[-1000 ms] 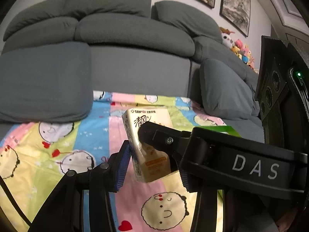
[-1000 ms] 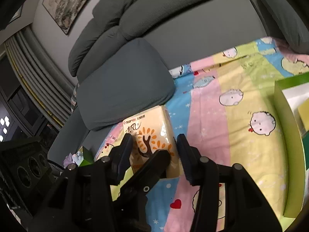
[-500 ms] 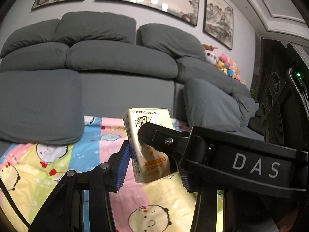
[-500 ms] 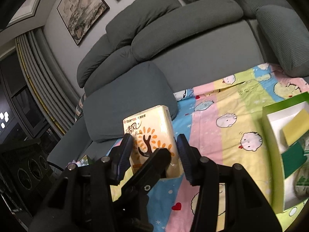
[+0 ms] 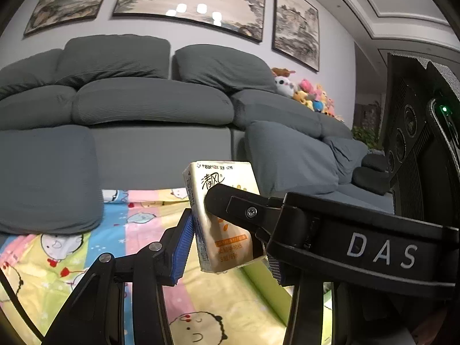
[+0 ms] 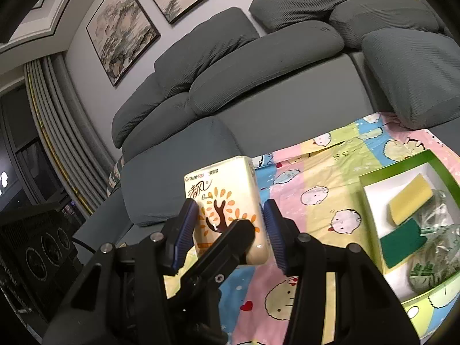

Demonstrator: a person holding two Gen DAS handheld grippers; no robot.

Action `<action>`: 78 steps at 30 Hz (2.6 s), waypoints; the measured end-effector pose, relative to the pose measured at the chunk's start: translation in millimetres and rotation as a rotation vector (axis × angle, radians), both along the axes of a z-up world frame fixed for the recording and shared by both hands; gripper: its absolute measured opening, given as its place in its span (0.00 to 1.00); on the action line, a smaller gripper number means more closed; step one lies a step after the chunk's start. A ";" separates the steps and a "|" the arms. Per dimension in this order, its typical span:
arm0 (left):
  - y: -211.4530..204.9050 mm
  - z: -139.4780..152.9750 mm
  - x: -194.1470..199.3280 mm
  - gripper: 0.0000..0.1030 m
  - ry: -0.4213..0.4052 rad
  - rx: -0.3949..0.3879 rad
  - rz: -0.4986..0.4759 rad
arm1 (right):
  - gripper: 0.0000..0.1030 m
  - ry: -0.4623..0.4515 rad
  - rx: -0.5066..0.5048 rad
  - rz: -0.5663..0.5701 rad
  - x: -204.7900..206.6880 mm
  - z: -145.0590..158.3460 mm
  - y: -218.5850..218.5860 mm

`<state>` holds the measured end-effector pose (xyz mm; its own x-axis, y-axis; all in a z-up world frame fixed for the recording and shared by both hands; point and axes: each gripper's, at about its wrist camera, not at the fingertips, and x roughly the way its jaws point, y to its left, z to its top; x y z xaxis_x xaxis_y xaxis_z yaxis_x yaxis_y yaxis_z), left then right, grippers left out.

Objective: Organize objects
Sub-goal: 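Lift the tissue pack with both tools and carry it over the box, then lower the tissue pack into the box and open both tools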

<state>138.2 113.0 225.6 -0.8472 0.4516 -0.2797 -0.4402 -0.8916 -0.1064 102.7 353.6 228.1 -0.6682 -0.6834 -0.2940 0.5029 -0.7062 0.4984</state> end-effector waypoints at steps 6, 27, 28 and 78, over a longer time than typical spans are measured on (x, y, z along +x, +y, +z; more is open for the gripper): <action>22.8 2.2 1.7 0.46 -0.002 -0.021 -0.032 | 0.47 -0.013 -0.026 -0.039 -0.9 -2.7 23.7; 113.8 -4.9 3.3 0.46 -0.030 -0.106 -0.214 | 0.47 -0.068 -0.098 -0.227 4.4 -22.1 110.4; 117.7 -6.7 2.2 0.46 -0.038 -0.107 -0.221 | 0.47 -0.075 -0.099 -0.235 3.0 -23.4 113.0; 181.5 -132.0 -100.3 0.46 -0.580 -0.051 -0.371 | 0.47 -0.557 0.064 -0.425 -98.4 -132.4 150.4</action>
<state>37.8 294.4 93.5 -0.3460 0.6570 -0.6698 -0.6016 -0.7032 -0.3789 4.3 504.0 95.7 -0.6121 -0.3662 -0.7009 -0.1413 -0.8215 0.5525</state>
